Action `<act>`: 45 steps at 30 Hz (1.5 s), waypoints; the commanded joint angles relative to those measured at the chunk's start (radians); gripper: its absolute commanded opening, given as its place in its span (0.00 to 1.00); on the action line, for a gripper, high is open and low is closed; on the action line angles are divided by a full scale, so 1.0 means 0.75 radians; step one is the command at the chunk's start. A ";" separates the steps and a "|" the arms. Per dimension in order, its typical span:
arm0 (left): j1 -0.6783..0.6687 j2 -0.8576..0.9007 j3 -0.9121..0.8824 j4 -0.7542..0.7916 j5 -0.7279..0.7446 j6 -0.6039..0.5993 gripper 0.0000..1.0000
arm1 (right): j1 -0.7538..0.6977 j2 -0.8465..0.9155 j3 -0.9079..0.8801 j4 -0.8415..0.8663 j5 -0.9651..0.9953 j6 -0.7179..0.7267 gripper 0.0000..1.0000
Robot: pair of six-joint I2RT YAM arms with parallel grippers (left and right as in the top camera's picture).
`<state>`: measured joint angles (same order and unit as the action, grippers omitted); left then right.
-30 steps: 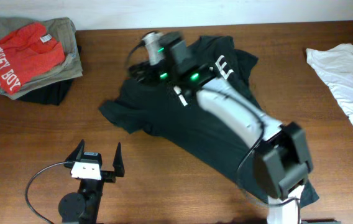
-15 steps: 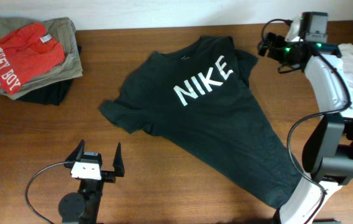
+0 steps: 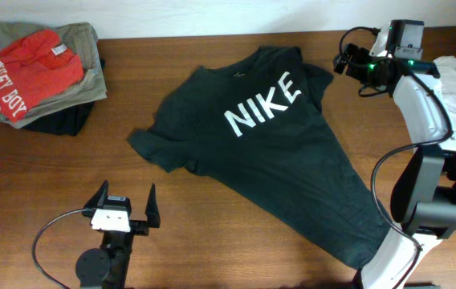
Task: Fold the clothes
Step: 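Drag the NIKE t-shirt leftward onto the table center with the right gripper, then grasp the left sleeve of the t-shirt with the left gripper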
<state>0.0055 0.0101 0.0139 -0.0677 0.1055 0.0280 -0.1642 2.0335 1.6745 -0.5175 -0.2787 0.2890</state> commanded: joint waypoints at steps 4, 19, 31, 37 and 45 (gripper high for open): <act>-0.004 -0.005 -0.007 0.001 -0.031 0.013 0.99 | 0.071 0.065 -0.044 0.103 -0.013 0.011 0.99; -0.004 0.429 0.509 0.083 0.349 0.066 0.99 | 0.082 0.066 -0.044 0.278 -0.037 0.181 0.99; -0.012 1.412 1.113 -0.185 1.039 0.034 0.99 | 0.079 0.066 -0.044 0.308 0.117 0.181 0.99; -0.092 1.595 1.154 -0.262 0.682 -0.091 0.99 | 0.080 0.066 -0.044 0.316 0.097 0.186 0.99; -0.091 1.712 1.396 -0.621 0.128 -0.123 0.99 | 0.080 0.066 -0.044 0.318 0.082 0.187 0.99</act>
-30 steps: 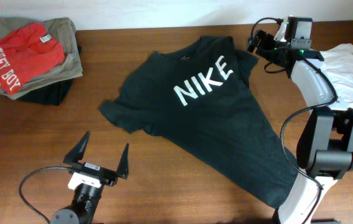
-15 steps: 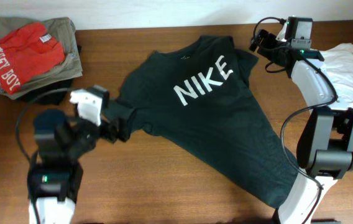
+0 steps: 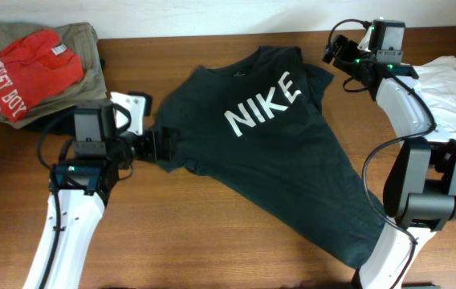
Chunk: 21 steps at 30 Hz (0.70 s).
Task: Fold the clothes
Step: 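Grasp the left sleeve of the t-shirt with the left gripper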
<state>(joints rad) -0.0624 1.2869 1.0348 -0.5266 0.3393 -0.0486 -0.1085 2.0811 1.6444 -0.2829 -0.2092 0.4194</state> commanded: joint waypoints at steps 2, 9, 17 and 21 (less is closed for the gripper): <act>-0.001 0.025 0.035 -0.028 -0.232 -0.009 0.99 | 0.006 0.003 -0.004 0.005 -0.011 0.013 0.99; 0.024 0.125 0.045 -0.002 -0.467 -0.184 0.99 | 0.006 0.003 -0.004 0.005 -0.026 0.012 0.99; 0.076 0.485 0.277 -0.260 -0.464 -0.193 0.99 | 0.006 0.003 -0.004 0.005 -0.025 0.012 0.99; 0.078 0.643 0.393 -0.253 -0.493 -0.158 0.99 | 0.006 0.003 -0.004 0.005 -0.025 0.012 0.99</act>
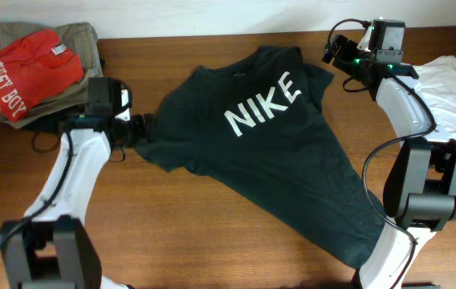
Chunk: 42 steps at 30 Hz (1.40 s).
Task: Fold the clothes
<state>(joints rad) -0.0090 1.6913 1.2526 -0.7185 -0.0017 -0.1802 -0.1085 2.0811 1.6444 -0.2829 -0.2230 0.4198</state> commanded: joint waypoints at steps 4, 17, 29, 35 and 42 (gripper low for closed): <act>0.014 0.238 0.114 -0.001 -0.044 0.017 0.99 | 0.006 0.003 -0.004 0.005 -0.006 0.011 0.99; 0.017 0.323 0.114 0.013 -0.166 0.022 0.97 | 0.006 0.003 -0.004 0.005 -0.006 0.011 0.99; 0.014 0.408 0.111 0.025 -0.144 0.022 0.94 | 0.006 0.003 -0.004 0.005 -0.006 0.011 0.99; 0.013 0.456 0.111 0.036 -0.084 0.021 0.91 | 0.006 0.003 -0.004 0.005 -0.006 0.011 0.99; 0.017 0.482 0.111 0.071 -0.087 0.021 0.65 | 0.006 0.003 -0.004 0.005 -0.007 0.011 0.99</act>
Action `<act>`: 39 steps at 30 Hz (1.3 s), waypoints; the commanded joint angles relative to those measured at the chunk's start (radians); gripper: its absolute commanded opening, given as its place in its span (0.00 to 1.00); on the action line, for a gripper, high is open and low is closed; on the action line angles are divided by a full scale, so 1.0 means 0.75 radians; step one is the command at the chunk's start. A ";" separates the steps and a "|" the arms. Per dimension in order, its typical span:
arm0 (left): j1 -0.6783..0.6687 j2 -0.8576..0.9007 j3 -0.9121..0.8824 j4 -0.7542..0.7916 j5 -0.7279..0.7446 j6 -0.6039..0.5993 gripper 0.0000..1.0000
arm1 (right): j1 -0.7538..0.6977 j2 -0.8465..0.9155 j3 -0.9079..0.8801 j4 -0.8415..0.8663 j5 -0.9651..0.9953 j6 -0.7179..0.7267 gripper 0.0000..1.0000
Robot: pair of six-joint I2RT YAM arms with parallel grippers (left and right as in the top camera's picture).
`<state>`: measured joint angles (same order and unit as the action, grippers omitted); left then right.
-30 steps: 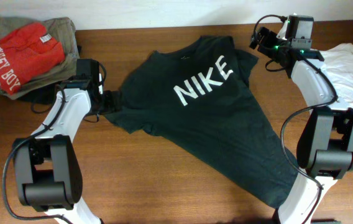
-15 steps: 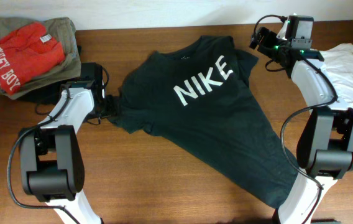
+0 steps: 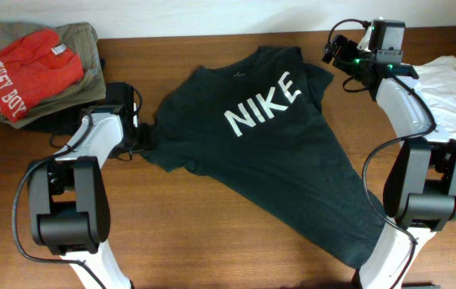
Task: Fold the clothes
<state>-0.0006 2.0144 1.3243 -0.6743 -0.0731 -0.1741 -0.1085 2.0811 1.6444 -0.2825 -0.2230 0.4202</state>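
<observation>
A black T-shirt (image 3: 268,152) with white NIKE lettering lies spread diagonally across the wooden table (image 3: 212,241), its hem toward the front right. My left gripper (image 3: 143,138) is down at the shirt's left sleeve (image 3: 157,151). Its dark fingers merge with the cloth, so their state is unreadable. My right gripper (image 3: 330,54) hovers at the far edge of the right sleeve (image 3: 321,76). The fingers are too small and dark to tell whether they are open or shut.
A stack of folded clothes (image 3: 43,76) with a red shirt on top sits at the back left, close to my left arm. White cloth lies at the right edge, behind the right arm.
My left gripper has shifted slightly nearer and lower along the left sleeve, and its arm now bends closer to the table. The right gripper and the shirt look unchanged.
First the left gripper stood open at the front of the table, far from the shirt, and the right one was beside the right sleeve. Then the left gripper was at the left sleeve and the right had edged toward its sleeve. Both have stayed at the sleeves since.
</observation>
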 commanded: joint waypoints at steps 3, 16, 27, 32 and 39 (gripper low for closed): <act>0.005 0.055 0.015 0.017 0.007 0.013 0.36 | 0.006 0.003 -0.004 0.004 -0.007 0.010 0.99; 0.260 0.055 0.016 0.067 -0.212 -0.205 0.01 | 0.006 0.003 -0.004 -0.007 -0.017 0.010 0.99; 0.495 0.055 0.016 -0.091 -0.147 -0.241 0.01 | 0.169 0.046 -0.005 0.098 -0.012 -0.007 1.00; 0.495 0.055 0.016 -0.095 -0.081 -0.241 0.01 | 0.281 0.131 -0.005 0.180 0.082 -0.064 0.83; 0.495 0.055 0.016 -0.096 -0.026 -0.241 0.01 | 0.372 0.217 -0.003 0.245 0.074 -0.183 0.80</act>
<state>0.3710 2.0319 1.3430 -0.7410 -0.1638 -0.3416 0.1337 2.2116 1.6424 -0.1097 -0.1814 0.3496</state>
